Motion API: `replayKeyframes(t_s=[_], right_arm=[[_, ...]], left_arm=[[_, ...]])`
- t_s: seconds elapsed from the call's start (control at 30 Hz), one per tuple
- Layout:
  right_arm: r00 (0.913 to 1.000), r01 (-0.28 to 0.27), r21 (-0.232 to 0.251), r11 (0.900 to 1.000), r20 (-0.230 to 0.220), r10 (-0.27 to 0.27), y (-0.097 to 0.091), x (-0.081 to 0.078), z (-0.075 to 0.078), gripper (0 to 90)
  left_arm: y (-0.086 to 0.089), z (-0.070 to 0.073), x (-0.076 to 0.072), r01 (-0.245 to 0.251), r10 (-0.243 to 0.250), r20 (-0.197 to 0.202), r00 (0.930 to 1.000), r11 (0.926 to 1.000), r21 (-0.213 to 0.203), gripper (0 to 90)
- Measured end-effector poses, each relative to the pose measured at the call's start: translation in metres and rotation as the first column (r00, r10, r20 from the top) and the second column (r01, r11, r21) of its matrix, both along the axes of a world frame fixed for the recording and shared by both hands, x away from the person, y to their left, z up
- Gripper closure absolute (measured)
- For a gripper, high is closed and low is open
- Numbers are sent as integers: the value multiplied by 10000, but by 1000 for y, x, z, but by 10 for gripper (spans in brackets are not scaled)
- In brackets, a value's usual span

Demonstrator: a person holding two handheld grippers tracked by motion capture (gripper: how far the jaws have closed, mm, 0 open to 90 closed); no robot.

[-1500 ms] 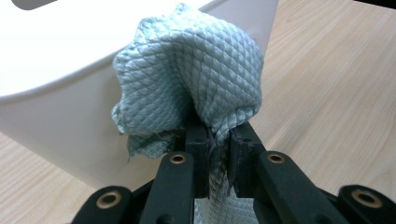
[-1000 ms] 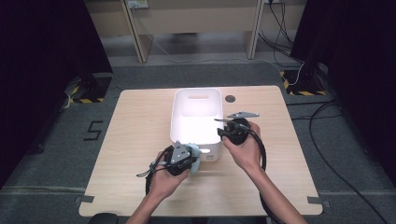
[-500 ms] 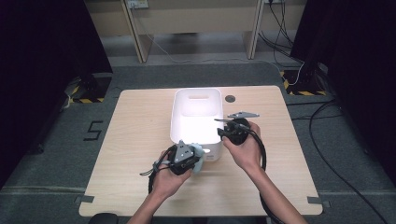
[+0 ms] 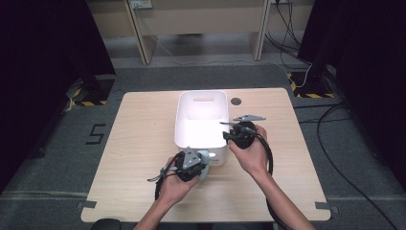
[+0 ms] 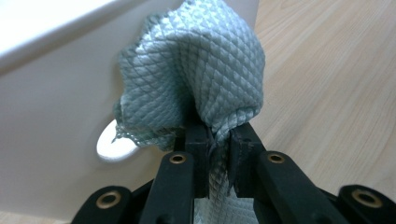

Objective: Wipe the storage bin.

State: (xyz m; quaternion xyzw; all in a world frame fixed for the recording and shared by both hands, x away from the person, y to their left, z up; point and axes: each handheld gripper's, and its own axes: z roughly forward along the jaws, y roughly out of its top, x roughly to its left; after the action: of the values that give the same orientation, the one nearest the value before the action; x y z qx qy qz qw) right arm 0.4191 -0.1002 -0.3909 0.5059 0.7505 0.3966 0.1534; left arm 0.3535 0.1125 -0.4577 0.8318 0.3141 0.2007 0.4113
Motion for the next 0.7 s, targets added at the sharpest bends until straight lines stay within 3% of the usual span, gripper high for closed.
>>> replayKeyframes(t_s=[0.7], right_arm=[[10000,1,-1,10000,2,-1,0,0,0,704]], left_arm=[[-4,-20,3,7,5,-284,9996,9991,414,805]])
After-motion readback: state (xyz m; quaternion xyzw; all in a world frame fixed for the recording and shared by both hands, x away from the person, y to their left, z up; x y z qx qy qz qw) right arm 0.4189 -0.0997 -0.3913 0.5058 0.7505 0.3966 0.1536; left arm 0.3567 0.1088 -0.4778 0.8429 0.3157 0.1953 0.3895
